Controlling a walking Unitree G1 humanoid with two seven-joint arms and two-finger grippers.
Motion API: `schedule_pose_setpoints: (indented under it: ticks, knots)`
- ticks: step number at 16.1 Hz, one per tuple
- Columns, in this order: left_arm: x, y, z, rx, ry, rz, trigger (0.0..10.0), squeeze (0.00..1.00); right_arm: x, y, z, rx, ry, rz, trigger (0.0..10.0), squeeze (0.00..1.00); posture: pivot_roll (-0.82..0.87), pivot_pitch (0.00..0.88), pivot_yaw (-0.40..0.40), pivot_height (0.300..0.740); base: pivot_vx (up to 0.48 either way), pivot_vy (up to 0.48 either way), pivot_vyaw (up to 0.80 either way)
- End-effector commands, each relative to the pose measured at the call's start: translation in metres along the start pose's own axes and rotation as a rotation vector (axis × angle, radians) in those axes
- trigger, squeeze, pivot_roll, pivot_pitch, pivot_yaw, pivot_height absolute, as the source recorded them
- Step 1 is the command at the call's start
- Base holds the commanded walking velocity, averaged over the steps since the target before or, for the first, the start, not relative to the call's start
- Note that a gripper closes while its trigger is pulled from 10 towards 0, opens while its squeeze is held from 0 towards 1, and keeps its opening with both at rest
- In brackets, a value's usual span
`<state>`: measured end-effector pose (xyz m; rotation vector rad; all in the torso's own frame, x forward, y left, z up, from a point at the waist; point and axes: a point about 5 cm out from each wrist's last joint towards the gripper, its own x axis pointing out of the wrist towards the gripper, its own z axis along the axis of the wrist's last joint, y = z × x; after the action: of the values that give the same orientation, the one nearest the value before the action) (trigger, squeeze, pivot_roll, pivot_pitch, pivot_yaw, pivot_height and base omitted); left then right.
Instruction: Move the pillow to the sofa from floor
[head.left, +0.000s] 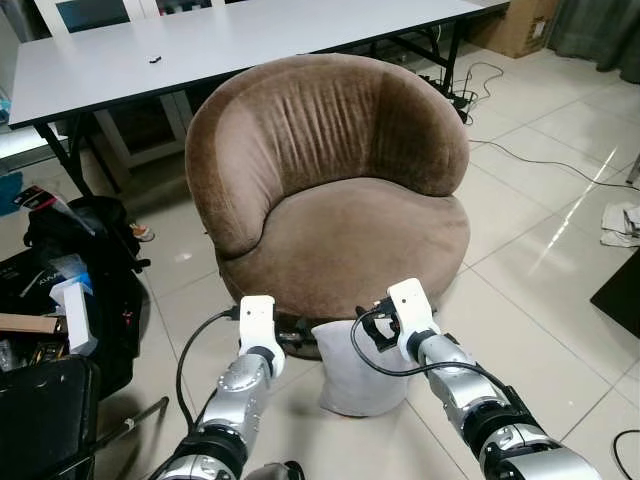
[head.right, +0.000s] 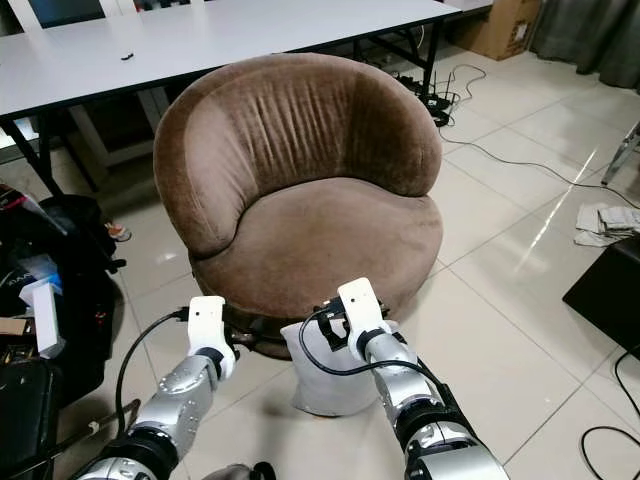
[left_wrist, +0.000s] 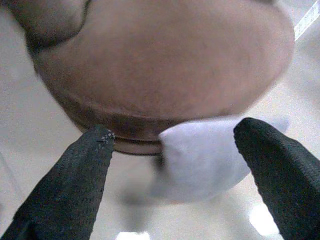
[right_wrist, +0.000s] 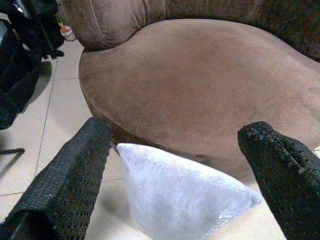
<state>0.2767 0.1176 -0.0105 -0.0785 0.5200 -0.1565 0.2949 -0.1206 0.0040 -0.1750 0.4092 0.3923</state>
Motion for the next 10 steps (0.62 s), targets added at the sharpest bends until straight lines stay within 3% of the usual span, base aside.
schedule_pose_setpoints:
  ticks: [1, 2, 3, 5, 10]
  knots:
    - [0.001, 0.003, 0.007, 0.110, -0.020, -0.001, 10.0, 0.00, 0.001, 0.001, 0.003, -0.006, -0.012, 0.007, 10.0, 0.00, -0.13, 0.000, 0.082, 0.740, 0.000, 0.000, 0.00]
    - [0.002, 0.008, 0.010, 0.108, -0.017, -0.007, 10.0, 0.00, 0.001, 0.001, 0.003, -0.005, -0.012, 0.007, 10.0, 0.00, -0.13, 0.000, 0.082, 0.740, 0.000, 0.000, 0.00]
    - [0.003, 0.016, 0.016, 0.172, -0.019, -0.006, 10.0, 0.00, 0.001, 0.001, 0.003, -0.004, -0.016, 0.006, 10.0, 0.00, -0.13, 0.000, 0.082, 0.740, 0.000, 0.000, 0.00]
    - [0.004, 0.020, 0.019, 0.213, -0.022, 0.003, 10.0, 0.00, 0.000, 0.001, 0.003, -0.005, -0.020, 0.006, 10.0, 0.00, -0.13, 0.000, 0.089, 0.740, 0.000, 0.000, 0.00]
    - [0.004, 0.016, 0.022, 0.184, -0.042, -0.031, 10.0, 0.00, -0.001, 0.000, 0.002, -0.006, -0.022, 0.004, 10.0, 0.00, -0.14, 0.000, 0.093, 0.740, 0.000, 0.000, 0.00]
